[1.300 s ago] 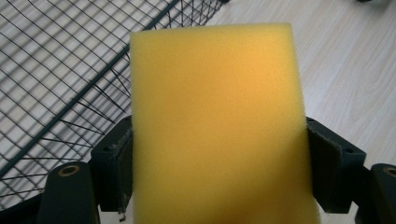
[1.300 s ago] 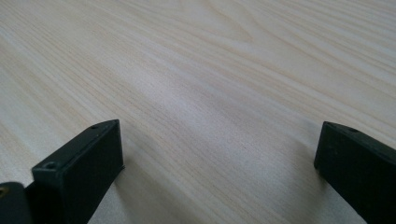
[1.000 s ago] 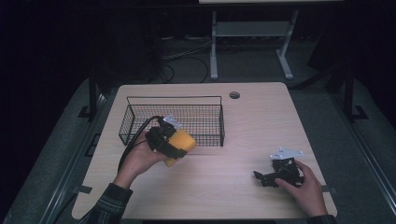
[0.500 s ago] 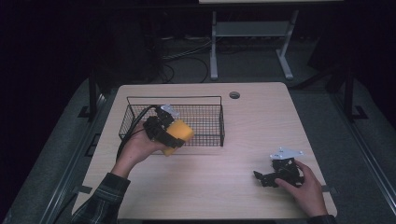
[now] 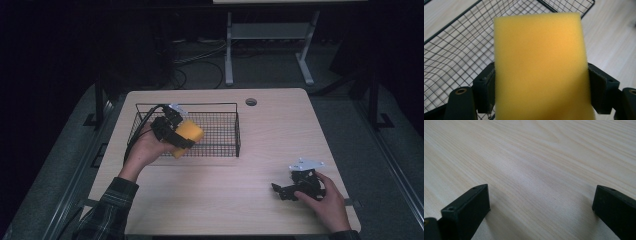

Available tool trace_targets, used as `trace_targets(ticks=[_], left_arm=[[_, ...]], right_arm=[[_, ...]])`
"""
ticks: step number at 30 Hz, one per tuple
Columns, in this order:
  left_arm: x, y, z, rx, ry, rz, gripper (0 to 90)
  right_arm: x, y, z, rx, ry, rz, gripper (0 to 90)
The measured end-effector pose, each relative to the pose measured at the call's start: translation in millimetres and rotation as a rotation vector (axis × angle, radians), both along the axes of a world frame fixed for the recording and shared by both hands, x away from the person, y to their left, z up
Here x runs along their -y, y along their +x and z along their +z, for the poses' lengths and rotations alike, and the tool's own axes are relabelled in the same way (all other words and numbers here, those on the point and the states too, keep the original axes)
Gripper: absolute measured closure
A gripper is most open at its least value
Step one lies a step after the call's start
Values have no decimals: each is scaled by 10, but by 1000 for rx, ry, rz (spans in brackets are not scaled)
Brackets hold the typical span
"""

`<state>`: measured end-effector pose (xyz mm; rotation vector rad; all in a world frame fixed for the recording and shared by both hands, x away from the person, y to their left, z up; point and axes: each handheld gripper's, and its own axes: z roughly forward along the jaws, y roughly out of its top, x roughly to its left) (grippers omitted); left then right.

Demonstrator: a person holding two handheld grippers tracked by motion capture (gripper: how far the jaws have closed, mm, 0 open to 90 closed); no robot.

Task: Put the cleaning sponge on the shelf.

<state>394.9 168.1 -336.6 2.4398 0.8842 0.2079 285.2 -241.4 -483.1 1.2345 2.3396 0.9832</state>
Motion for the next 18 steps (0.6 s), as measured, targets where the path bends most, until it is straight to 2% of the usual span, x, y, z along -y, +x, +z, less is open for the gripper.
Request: trace_targets(ticks=[18], left_arm=[[-253,311,-4,12,2,88,227]], right_arm=[[1,1,0,1,-3,0,4]])
